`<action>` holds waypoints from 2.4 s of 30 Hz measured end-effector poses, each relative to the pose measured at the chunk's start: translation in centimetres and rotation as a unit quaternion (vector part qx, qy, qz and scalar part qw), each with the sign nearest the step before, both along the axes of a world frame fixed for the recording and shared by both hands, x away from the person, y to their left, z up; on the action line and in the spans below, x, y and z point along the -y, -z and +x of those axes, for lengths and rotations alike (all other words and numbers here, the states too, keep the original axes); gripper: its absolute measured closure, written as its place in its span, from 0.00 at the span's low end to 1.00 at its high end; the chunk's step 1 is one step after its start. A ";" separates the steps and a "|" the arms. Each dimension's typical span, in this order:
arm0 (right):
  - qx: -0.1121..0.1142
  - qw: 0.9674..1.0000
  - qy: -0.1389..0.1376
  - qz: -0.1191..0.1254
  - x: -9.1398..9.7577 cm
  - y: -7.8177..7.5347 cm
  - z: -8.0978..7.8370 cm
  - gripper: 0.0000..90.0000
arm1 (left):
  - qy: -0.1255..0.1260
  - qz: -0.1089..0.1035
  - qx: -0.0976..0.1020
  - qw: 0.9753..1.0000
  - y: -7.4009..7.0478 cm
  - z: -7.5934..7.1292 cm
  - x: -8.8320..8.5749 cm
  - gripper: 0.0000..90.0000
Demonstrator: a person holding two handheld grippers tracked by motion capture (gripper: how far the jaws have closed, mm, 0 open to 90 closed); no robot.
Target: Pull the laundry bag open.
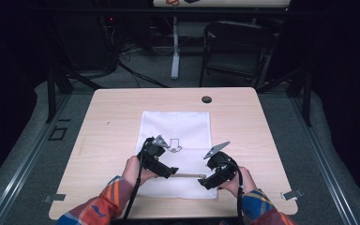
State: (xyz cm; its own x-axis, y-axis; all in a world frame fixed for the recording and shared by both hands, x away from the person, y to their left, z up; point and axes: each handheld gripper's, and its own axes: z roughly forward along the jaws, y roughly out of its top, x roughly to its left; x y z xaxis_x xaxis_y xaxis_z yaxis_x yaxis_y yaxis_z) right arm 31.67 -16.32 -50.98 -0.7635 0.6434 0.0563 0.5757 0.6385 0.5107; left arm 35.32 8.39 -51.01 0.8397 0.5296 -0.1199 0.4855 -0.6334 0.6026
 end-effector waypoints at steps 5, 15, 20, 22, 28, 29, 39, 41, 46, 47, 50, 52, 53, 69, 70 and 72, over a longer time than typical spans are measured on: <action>-0.004 1.000 0.013 -0.002 0.7 0.0 0.4 0.37 | 0.012 -0.007 0.005 1.000 0.3 -0.4 1.1 0.15; -0.030 0.999 0.034 -0.014 1.4 1.0 1.3 0.79 | 0.045 -0.015 -0.001 0.999 1.6 -0.7 3.3 0.22; -0.039 0.998 0.034 -0.027 1.3 2.0 1.6 0.91 | 0.070 -0.014 -0.002 0.997 2.4 -0.8 4.6 0.30; -0.042 0.998 0.040 -0.015 1.1 2.3 1.6 0.95 | 0.078 -0.017 -0.005 0.997 2.7 -0.7 5.0 0.33; -0.045 0.998 0.031 -0.034 0.9 2.8 1.9 1.00 | 0.093 -0.025 -0.014 0.995 3.5 -0.3 6.2 0.47; -0.047 0.998 0.033 -0.035 0.9 2.8 2.0 1.00 | 0.094 -0.025 -0.016 0.995 3.6 -0.2 6.5 0.49; -0.056 0.997 0.036 -0.036 0.9 3.5 2.2 1.00 | 0.128 -0.001 -0.033 0.991 5.3 -0.1 9.1 0.73; -0.059 0.997 0.034 -0.037 0.9 3.6 2.2 1.00 | 0.124 0.004 -0.028 0.992 5.4 0.0 9.1 0.79; -0.062 0.997 0.035 -0.041 0.7 4.0 2.2 1.00 | 0.124 0.004 -0.023 0.992 5.6 -0.1 9.0 0.88; -0.062 0.997 0.037 -0.040 0.7 4.0 2.2 1.00 | 0.125 0.004 -0.017 0.992 5.6 -0.2 9.1 0.88; -0.059 0.997 0.043 -0.037 0.6 4.1 2.1 1.00 | 0.130 0.006 -0.006 0.991 5.6 -0.4 9.2 0.89; -0.063 0.997 0.043 -0.026 0.7 4.2 2.1 1.00 | 0.131 0.010 -0.008 0.991 5.4 -0.4 9.2 0.90; -0.060 0.997 0.050 -0.026 0.8 4.3 2.1 1.00 | 0.131 0.010 -0.009 0.991 5.4 -0.4 9.2 0.90; -0.068 0.996 0.052 -0.030 0.9 4.3 2.2 1.00 | 0.134 0.014 -0.008 0.991 5.2 -0.3 9.1 0.90; -0.068 0.996 0.053 -0.028 0.9 4.3 2.1 1.00 | 0.134 0.015 -0.008 0.991 5.2 -0.3 9.1 0.90; -0.069 0.996 0.059 -0.023 0.8 4.4 2.1 1.00 | 0.135 0.016 -0.009 0.991 5.2 -0.3 9.0 0.90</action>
